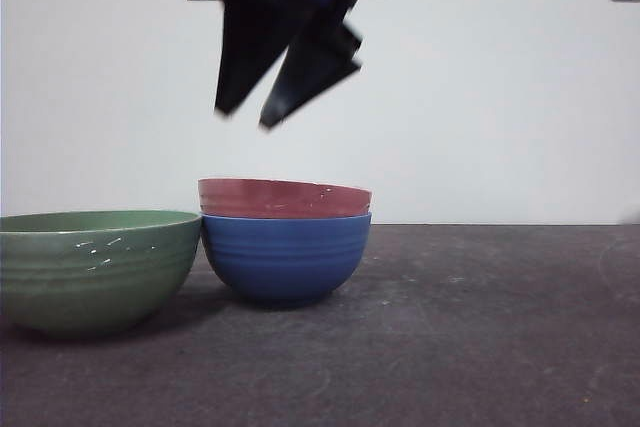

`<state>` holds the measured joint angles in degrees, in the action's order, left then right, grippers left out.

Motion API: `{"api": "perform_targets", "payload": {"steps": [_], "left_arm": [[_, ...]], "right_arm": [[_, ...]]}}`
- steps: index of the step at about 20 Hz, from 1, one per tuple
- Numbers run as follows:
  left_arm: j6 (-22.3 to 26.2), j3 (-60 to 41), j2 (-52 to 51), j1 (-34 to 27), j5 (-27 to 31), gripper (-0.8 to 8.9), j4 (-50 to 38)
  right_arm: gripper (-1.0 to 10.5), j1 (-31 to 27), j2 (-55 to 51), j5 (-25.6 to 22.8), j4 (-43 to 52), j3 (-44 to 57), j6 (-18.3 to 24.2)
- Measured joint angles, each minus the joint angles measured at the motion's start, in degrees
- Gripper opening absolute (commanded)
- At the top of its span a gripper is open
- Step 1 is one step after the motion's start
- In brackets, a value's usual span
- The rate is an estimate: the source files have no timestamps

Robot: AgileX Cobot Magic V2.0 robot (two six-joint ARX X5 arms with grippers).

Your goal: Pick up the green bowl on the top,put the green bowl on the left,pick up the red bowl in the middle,put the red bowl on the right

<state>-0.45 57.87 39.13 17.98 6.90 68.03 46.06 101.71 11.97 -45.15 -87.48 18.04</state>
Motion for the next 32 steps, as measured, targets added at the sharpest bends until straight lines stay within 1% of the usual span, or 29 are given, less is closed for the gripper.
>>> {"api": "perform_targets", "payload": {"steps": [2,3,4,8,9,10,11,12,15,17,26,31,32], "left_arm": [[-0.02,0.0,0.0,0.0,-2.05,3.14,-0.07],[-0.02,0.0,0.0,0.0,-2.49,3.14,-0.11],[-0.02,0.0,0.0,0.0,-2.62,3.14,-0.15],[-0.02,0.0,0.0,0.0,-2.62,3.14,-0.2],[-0.02,0.0,0.0,0.0,-2.62,3.14,-0.2],[-0.02,0.0,0.0,0.0,-2.62,3.14,-0.2],[-0.02,0.0,0.0,0.0,-2.62,3.14,-0.2],[-0.02,0.0,0.0,0.0,-2.62,3.14,-0.2],[-0.02,0.0,0.0,0.0,-2.6,3.14,-0.22],[-0.02,0.0,0.0,0.0,-2.62,3.14,-0.48],[-0.02,0.0,0.0,0.0,-2.6,3.14,-2.64],[-0.02,0.0,0.13,0.0,-2.6,3.14,-3.56],[-0.02,0.0,0.13,0.0,-2.6,3.14,-3.91]], "right_arm": [[2.7,0.0,2.89,-0.02,0.2,0.0,0.31],[2.3,0.0,3.89,-0.02,0.39,0.0,0.44],[1.8,-0.02,4.85,-0.04,0.72,0.0,0.48],[1.8,0.0,6.69,-0.02,2.19,0.0,0.92],[1.5,0.0,7.06,-0.02,2.47,0.0,0.94],[0.9,-0.02,7.63,-0.02,2.47,0.0,0.92],[0.7,-0.02,8.02,-0.04,2.36,0.0,0.94],[0.6,0.0,8.26,-0.04,2.38,0.0,1.05],[0.5,0.22,8.28,-0.09,2.62,0.0,1.09],[-0.2,0.37,8.28,-0.17,2.62,0.0,1.07],[-0.2,0.39,7.61,-0.87,2.97,-0.26,2.38],[-0.1,0.42,3.56,-0.66,2.43,-0.26,2.36],[-0.1,0.42,2.51,-1.6,2.43,-0.24,2.36]]}}
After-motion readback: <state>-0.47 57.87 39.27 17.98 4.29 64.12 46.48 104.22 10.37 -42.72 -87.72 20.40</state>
